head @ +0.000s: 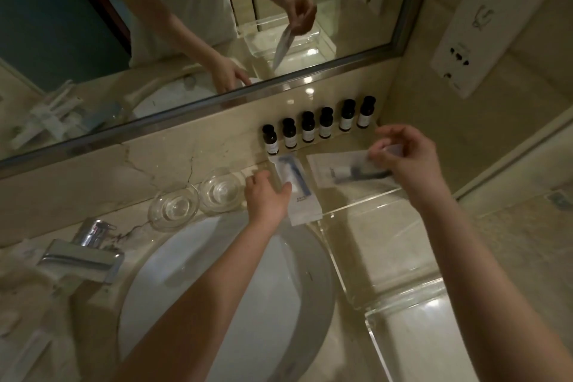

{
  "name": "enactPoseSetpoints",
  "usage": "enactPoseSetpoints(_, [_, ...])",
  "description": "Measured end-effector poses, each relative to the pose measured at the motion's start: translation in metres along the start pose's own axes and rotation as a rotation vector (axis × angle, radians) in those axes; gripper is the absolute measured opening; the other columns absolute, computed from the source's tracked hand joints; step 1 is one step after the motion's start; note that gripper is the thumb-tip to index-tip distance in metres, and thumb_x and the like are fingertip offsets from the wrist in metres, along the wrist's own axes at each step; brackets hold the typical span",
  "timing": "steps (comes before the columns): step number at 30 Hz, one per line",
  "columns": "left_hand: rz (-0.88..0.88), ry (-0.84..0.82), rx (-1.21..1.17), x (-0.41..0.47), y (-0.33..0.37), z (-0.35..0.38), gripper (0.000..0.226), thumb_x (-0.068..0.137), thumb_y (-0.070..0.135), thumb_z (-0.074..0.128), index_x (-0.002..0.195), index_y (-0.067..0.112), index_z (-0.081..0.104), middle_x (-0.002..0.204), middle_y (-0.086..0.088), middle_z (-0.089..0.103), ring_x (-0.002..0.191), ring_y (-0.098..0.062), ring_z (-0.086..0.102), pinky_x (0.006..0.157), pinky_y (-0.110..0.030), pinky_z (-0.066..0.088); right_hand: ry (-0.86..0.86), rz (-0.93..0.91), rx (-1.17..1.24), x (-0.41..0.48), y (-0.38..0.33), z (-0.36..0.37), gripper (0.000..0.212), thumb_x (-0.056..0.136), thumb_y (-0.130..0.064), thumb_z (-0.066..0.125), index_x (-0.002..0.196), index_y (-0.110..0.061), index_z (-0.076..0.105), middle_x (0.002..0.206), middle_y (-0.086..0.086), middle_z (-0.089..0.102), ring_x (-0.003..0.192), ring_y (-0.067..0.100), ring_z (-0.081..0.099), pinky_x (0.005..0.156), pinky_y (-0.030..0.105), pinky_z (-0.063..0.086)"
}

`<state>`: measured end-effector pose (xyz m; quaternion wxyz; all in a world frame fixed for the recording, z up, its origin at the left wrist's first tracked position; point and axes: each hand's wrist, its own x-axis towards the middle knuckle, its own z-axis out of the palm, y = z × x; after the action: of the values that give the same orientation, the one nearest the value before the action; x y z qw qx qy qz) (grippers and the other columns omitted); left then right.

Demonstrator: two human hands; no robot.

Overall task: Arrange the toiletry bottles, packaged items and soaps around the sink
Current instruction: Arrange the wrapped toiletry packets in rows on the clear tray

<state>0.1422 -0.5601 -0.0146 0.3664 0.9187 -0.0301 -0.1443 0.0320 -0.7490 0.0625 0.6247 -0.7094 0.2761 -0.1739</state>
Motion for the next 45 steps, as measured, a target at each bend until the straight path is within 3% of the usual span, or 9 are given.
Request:
enactPoseSetpoints(3, [0.28, -0.01, -0.102, -0.006, 0.014, -0.008, 0.047, 0.084, 0.025, 0.065, 0.127, 0.011, 0.05, 0.133, -0.008, 0.044, 0.126, -0.022, 0.039, 0.103, -0.026, 0.029, -0.201, -0.022, -0.095, 0.016, -0.014, -0.002, 0.036, 0.079, 0.008, 0.064, 0.092, -0.026, 0.061, 0.073, -0.006, 0.068, 0.067, 0.0, 0.065, 0.066, 0.021, 0.053])
enactPoseSetpoints(8, [0.365, -0.651, -0.056, -0.018, 0.044, -0.017, 0.027, 0.082, 0.026, 0.069, 0.106, 0.02, 0.06, 0.091, 0.008, 0.061, 0.081, -0.007, 0.058, 0.069, -0.022, 0.047, -0.433, -0.065, -0.269, 0.031, -0.029, 0.013, 0.039, 0.078, 0.005, 0.066, 0.089, -0.032, 0.061, 0.079, -0.002, 0.069, 0.076, 0.006, 0.065, 0.072, 0.028, 0.055])
enactPoseSetpoints(16, [0.012, -0.404, -0.378, -0.022, 0.042, -0.011, 0.027, 0.087, 0.019, 0.062, 0.111, 0.007, 0.061, 0.104, -0.01, 0.066, 0.092, -0.024, 0.064, 0.081, -0.037, 0.053, 0.021, -0.035, -0.166, 0.015, 0.009, 0.025, 0.055, 0.083, -0.028, 0.068, 0.132, -0.025, 0.043, 0.119, -0.006, 0.055, 0.104, 0.01, 0.054, 0.088, 0.027, 0.046])
enactPoseSetpoints(21, [-0.038, -0.424, -0.406, -0.033, 0.049, 0.002, 0.022, 0.086, 0.014, 0.064, 0.105, 0.004, 0.064, 0.093, -0.008, 0.067, 0.084, -0.023, 0.063, 0.074, -0.031, 0.053, -0.151, 0.214, 0.037, -0.005, 0.044, 0.048, 0.008, 0.091, -0.028, 0.057, 0.095, -0.021, 0.06, 0.092, -0.002, 0.065, 0.088, 0.019, 0.062, 0.08, 0.034, 0.051])
enactPoseSetpoints(26, [0.048, -0.364, -0.243, -0.027, 0.038, 0.014, 0.006, 0.085, 0.017, 0.065, 0.08, 0.015, 0.062, 0.07, 0.006, 0.058, 0.069, -0.011, 0.056, 0.062, -0.021, 0.044, -0.01, 0.25, 0.061, 0.012, 0.049, 0.057, 0.009, 0.087, -0.018, 0.062, 0.081, -0.013, 0.058, 0.074, 0.003, 0.061, 0.067, 0.016, 0.057, 0.059, 0.025, 0.047])
enactPoseSetpoints(30, [0.218, -0.027, 0.139, -0.008, 0.015, -0.004, 0.033, 0.086, 0.023, 0.06, 0.117, 0.012, 0.059, 0.116, -0.004, 0.058, 0.107, -0.019, 0.051, 0.092, -0.027, 0.041, -0.056, 0.252, -0.234, 0.038, 0.059, 0.059, 0.016, 0.085, -0.023, 0.065, 0.096, -0.012, 0.062, 0.088, 0.007, 0.067, 0.079, 0.024, 0.063, 0.072, 0.037, 0.051])
enactPoseSetpoints(33, [0.405, -0.126, 0.451, 0.005, -0.001, -0.01, 0.063, 0.088, 0.039, 0.054, 0.144, 0.02, 0.032, 0.155, -0.003, 0.023, 0.144, -0.025, 0.014, 0.116, -0.038, 0.016, -0.126, 0.238, -0.485, 0.047, 0.066, 0.068, 0.027, 0.086, -0.029, 0.064, 0.108, -0.014, 0.059, 0.093, 0.006, 0.068, 0.08, 0.022, 0.065, 0.064, 0.032, 0.052])
enactPoseSetpoints(41, [0.466, -0.309, 0.722, 0.004, -0.022, 0.001, 0.07, 0.096, 0.052, 0.024, 0.148, 0.022, -0.011, 0.156, 0.004, -0.025, 0.144, -0.018, -0.022, 0.119, -0.05, -0.003, -0.046, -0.444, -0.884, 0.021, 0.098, 0.076, 0.05, 0.084, -0.013, 0.058, 0.133, -0.012, 0.046, 0.135, 0.016, 0.051, 0.122, 0.038, 0.049, 0.093, 0.042, 0.046])
enactPoseSetpoints(45, [0.472, -0.358, 0.733, 0.005, -0.025, 0.001, 0.068, 0.096, 0.053, 0.021, 0.148, 0.025, -0.014, 0.155, 0.008, -0.026, 0.143, -0.015, -0.024, 0.116, -0.046, -0.01, -0.212, -0.39, -0.971, 0.01, 0.115, 0.077, 0.056, 0.094, -0.028, 0.035, 0.147, -0.012, 0.027, 0.155, 0.012, 0.027, 0.141, 0.033, 0.029, 0.111, 0.046, 0.033])
